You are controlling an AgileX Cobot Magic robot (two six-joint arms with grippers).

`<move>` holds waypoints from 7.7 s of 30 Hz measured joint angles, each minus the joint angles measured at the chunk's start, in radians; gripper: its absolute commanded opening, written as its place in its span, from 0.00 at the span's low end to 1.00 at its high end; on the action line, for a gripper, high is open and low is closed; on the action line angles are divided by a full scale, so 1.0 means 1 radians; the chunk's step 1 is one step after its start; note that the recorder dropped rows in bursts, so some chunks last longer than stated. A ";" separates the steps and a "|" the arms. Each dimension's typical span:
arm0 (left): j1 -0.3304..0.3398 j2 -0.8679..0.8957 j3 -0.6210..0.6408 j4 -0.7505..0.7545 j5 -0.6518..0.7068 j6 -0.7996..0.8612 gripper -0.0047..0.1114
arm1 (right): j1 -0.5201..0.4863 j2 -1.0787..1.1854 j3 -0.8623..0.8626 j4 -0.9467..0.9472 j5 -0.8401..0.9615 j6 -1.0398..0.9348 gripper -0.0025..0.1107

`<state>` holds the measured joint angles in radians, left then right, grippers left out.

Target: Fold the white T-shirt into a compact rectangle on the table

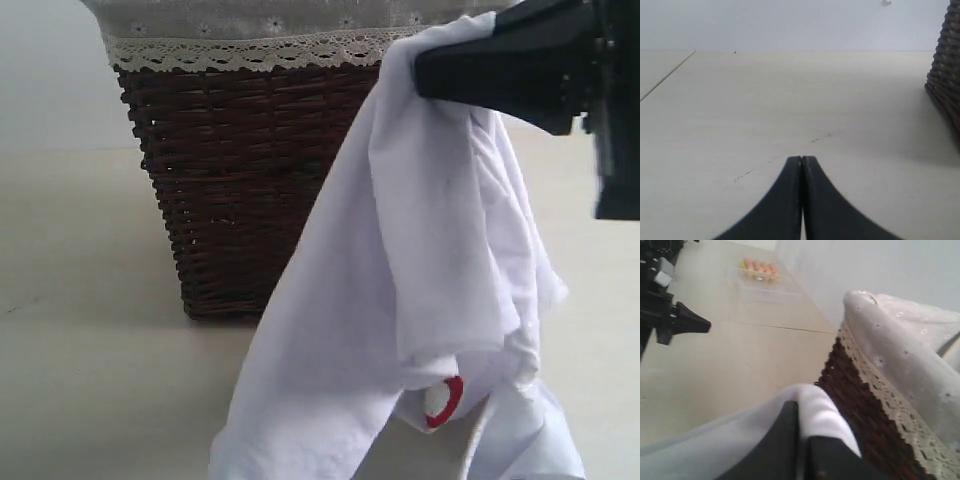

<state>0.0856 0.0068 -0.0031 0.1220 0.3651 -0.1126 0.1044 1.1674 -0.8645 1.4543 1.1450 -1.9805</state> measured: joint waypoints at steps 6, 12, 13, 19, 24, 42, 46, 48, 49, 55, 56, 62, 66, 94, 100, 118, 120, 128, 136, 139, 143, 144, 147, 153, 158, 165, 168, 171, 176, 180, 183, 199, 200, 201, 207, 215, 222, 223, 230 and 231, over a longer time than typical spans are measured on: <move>0.000 0.000 0.000 0.000 0.000 0.000 0.04 | 0.000 0.296 -0.066 0.243 -0.158 -0.115 0.02; 0.000 0.000 0.000 0.000 0.000 0.000 0.04 | 0.000 0.470 -0.297 0.254 -0.277 -0.111 0.02; 0.000 0.000 0.000 0.000 0.000 0.000 0.04 | 0.000 0.472 -0.309 0.254 -0.284 -0.081 0.02; 0.000 0.000 0.000 0.000 0.000 0.000 0.04 | 0.000 0.376 -0.318 -0.027 -0.237 0.145 0.02; 0.000 0.000 0.000 0.000 0.000 0.000 0.04 | 0.000 0.209 -0.318 -0.349 -0.071 0.234 0.02; 0.000 0.000 0.000 0.000 0.000 0.000 0.04 | 0.153 0.017 -0.318 0.243 0.065 0.177 0.02; 0.000 0.000 0.000 0.000 0.000 0.000 0.04 | 0.240 0.027 -0.318 0.246 0.073 0.188 0.02; 0.000 0.000 0.000 0.000 0.000 0.000 0.04 | 0.261 0.039 -0.318 0.246 0.067 0.183 0.02; 0.000 0.000 0.000 0.000 0.000 0.000 0.04 | 0.267 0.044 -0.318 0.246 0.049 0.183 0.02; 0.000 0.000 0.000 0.000 0.000 0.000 0.04 | 0.270 0.060 -0.323 -0.008 -0.266 0.295 0.02; 0.000 0.000 0.000 0.000 0.000 0.000 0.04 | 0.270 0.064 -0.323 -0.104 -0.317 0.342 0.02; 0.000 0.000 0.000 0.000 0.000 0.000 0.04 | 0.270 0.071 -0.323 -0.748 -0.383 0.665 0.02; 0.000 0.000 0.000 0.000 0.000 0.000 0.04 | 0.267 0.076 -0.323 -1.164 -0.347 0.882 0.02; 0.000 0.000 0.000 0.000 0.000 0.000 0.04 | -0.009 0.084 -0.108 -1.997 -0.478 1.741 0.51; 0.000 0.000 0.000 0.000 0.000 0.000 0.04 | -0.011 0.066 -0.046 -1.329 -0.569 1.117 0.51; 0.000 0.000 0.000 0.000 0.002 0.000 0.04 | -0.011 0.309 0.138 -1.208 -0.693 0.772 0.48; 0.000 0.000 0.000 0.000 0.002 0.000 0.04 | -0.011 0.335 0.138 -1.218 -0.696 0.775 0.48; 0.000 0.000 0.000 0.000 0.002 0.000 0.04 | -0.011 0.410 0.138 -1.264 -0.745 0.807 0.44; 0.000 0.000 0.000 0.000 0.002 0.000 0.04 | -0.011 0.437 0.138 -1.446 -0.778 1.013 0.02; 0.000 0.000 0.000 0.000 0.002 0.000 0.04 | -0.011 0.437 0.138 -1.490 -0.780 1.065 0.02; 0.000 0.000 0.000 0.000 0.002 0.000 0.04 | -0.011 0.437 0.138 -1.502 -0.784 1.084 0.02; 0.000 0.000 0.000 0.000 0.002 0.000 0.04 | -0.011 0.437 0.138 -1.503 -0.787 1.086 0.02; 0.000 0.000 0.000 0.000 0.002 0.000 0.04 | -0.011 0.424 0.138 -1.506 -0.815 1.095 0.02; 0.000 0.000 0.000 0.000 0.002 0.000 0.04 | -0.038 0.305 0.138 -1.510 -0.996 1.144 0.02; 0.000 0.000 0.000 0.000 0.002 0.000 0.04 | -0.162 0.236 0.124 -1.510 -1.071 1.149 0.02; 0.000 0.000 0.000 0.000 0.002 0.000 0.04 | -0.410 0.265 0.116 -1.510 -1.073 1.149 0.02; 0.000 0.000 0.000 0.000 0.002 0.000 0.04 | -0.504 0.301 0.116 -1.510 -1.100 1.151 0.05; 0.000 0.000 0.000 0.000 0.002 0.000 0.04 | -0.582 0.341 0.116 -1.508 -1.145 1.170 0.18; 0.000 0.000 0.000 0.000 0.002 0.000 0.04 | -0.631 0.380 0.116 -1.506 -1.179 1.246 0.48; 0.000 0.000 0.000 0.000 0.002 0.000 0.04 | -0.635 0.360 0.116 -1.506 -1.179 1.375 0.53; 0.000 0.000 0.000 0.000 0.002 0.000 0.04 | -0.621 0.282 0.116 -1.504 -1.177 1.504 0.47; 0.000 0.000 0.000 0.000 0.002 0.000 0.04 | 0.074 0.056 0.228 -0.831 -0.406 0.679 0.02; 0.000 0.000 0.000 0.000 0.002 0.000 0.04 | 0.082 0.056 0.241 -0.764 -0.393 0.647 0.02; 0.000 0.000 0.000 0.000 0.002 0.000 0.04 | 0.089 0.056 0.252 -0.711 -0.389 0.627 0.03; 0.000 0.000 0.000 0.000 0.002 0.000 0.04 | 0.092 0.088 0.307 -0.660 -0.477 0.580 0.14; 0.000 0.000 0.000 0.000 0.002 0.000 0.04 | 0.092 0.153 0.327 -0.680 -0.475 0.518 0.14; 0.000 0.000 0.000 0.000 0.002 0.000 0.04 | 0.092 0.128 0.327 -0.658 -0.287 0.315 0.14; 0.000 0.000 0.000 0.000 0.002 0.000 0.04 | 0.092 0.113 0.327 -0.643 -0.273 0.306 0.14; 0.000 0.000 0.000 0.000 0.002 0.000 0.04 | 0.092 0.075 0.327 -0.534 -0.258 0.378 0.29; 0.000 0.000 0.000 0.000 0.002 0.000 0.04 | 0.092 0.075 0.327 -0.539 -0.258 0.389 0.32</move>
<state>0.0856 0.0068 -0.0031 0.1220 0.3668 -0.1126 0.1966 1.2428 -0.5379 0.9153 0.8868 -1.5919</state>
